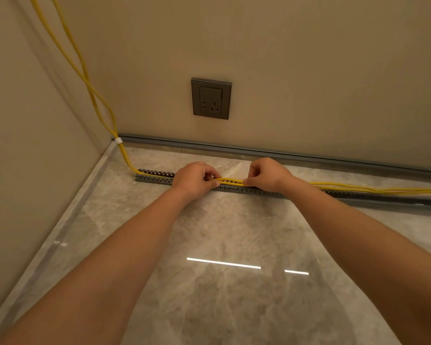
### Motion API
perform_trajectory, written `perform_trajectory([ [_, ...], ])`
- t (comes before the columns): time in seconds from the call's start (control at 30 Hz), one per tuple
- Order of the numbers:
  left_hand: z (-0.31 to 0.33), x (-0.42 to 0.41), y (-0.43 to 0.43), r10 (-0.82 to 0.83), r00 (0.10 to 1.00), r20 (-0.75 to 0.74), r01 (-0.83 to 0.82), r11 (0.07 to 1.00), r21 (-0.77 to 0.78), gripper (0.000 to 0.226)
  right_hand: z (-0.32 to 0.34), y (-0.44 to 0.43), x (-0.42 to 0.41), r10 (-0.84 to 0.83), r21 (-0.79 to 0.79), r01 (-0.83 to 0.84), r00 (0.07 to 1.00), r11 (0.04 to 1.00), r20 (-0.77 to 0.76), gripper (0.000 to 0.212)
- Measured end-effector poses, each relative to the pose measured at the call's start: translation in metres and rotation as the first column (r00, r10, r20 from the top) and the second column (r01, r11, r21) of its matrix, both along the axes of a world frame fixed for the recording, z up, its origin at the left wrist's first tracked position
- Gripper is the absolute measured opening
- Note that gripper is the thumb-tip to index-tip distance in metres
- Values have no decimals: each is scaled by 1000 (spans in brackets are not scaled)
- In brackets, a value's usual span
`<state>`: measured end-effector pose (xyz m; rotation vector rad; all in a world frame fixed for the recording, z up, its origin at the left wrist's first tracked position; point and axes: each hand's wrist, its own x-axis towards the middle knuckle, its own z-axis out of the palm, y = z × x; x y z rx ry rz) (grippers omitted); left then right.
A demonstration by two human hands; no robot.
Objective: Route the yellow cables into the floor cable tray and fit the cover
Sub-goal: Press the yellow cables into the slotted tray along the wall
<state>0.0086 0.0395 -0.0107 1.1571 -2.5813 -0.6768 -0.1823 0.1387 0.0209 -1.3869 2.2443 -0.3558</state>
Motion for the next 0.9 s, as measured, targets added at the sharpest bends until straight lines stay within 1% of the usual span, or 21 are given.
perform_trajectory([
  [0.13,4,-2,4,-2,1000,15,2,1000,-10,18,-4,-1,4,-47,18,48,998,999,-35,29],
  [0.27,6,-20,18,-91,996,12,91,996,9,27,-9,-1,9,-89,13,90,994,996,-70,27],
  [0.33,4,-35,28,-117,993,11,117,993,-3,27,-11,0,8,-97,-2,97,995,995,-16,26],
  [0.47,-4,-52,39,-84,996,-19,83,994,-73,23,-10,3,1,-66,-26,68,994,997,82,24],
  [0.53,-6,-53,41,-59,997,-41,57,997,-58,22,-8,4,-3,-65,-1,66,982,998,178,19],
  [0.63,-4,-55,41,-32,998,-52,31,999,-19,18,-5,4,-7,-122,20,121,952,992,282,12],
  [0.77,-4,-58,46,-13,999,-51,11,999,-36,14,-7,5,-6,-169,0,180,925,984,339,13],
  [0.9,-8,-64,54,37,998,-43,-39,998,-54,18,-9,7,-7,-181,-26,208,901,978,395,15],
])
